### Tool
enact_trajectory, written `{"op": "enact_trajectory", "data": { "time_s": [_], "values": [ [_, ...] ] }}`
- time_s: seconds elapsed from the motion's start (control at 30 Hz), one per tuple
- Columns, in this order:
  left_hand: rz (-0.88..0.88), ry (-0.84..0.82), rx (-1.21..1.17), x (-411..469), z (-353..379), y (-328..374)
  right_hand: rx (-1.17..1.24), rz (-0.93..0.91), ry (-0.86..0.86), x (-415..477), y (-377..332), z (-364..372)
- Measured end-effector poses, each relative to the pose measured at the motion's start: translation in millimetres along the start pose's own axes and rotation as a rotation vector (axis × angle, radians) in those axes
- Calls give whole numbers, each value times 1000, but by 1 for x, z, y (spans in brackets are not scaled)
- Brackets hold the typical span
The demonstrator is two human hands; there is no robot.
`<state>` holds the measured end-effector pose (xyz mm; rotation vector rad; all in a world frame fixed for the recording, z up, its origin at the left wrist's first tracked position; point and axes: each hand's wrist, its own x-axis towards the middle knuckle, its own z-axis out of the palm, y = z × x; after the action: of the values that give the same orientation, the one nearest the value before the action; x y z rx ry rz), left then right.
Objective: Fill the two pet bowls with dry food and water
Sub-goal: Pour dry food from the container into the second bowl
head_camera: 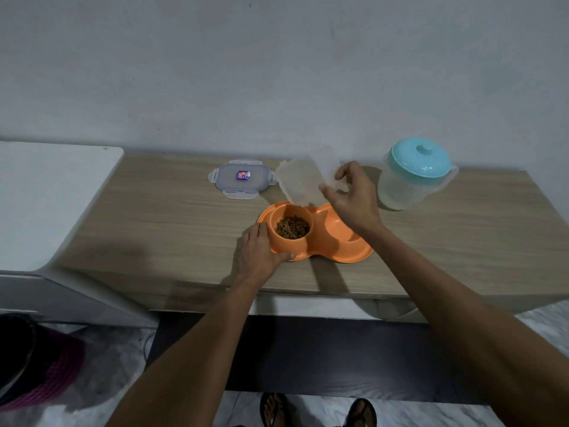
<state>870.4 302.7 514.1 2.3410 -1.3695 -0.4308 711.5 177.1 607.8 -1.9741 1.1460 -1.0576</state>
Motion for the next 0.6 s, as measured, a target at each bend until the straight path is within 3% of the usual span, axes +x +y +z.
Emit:
{"op": "enact_trajectory", "data": {
  "time_s": [0.13,0.2,0.6],
  "values": [
    [2,7,-24,1,2,-2,283,486,113,44,22,15],
    [5,8,-33,2,3,-3,340,638,147,62,41,25],
    [11,19,-18,3,6,-4,321,905,167,90,65,61]
  ]
}}
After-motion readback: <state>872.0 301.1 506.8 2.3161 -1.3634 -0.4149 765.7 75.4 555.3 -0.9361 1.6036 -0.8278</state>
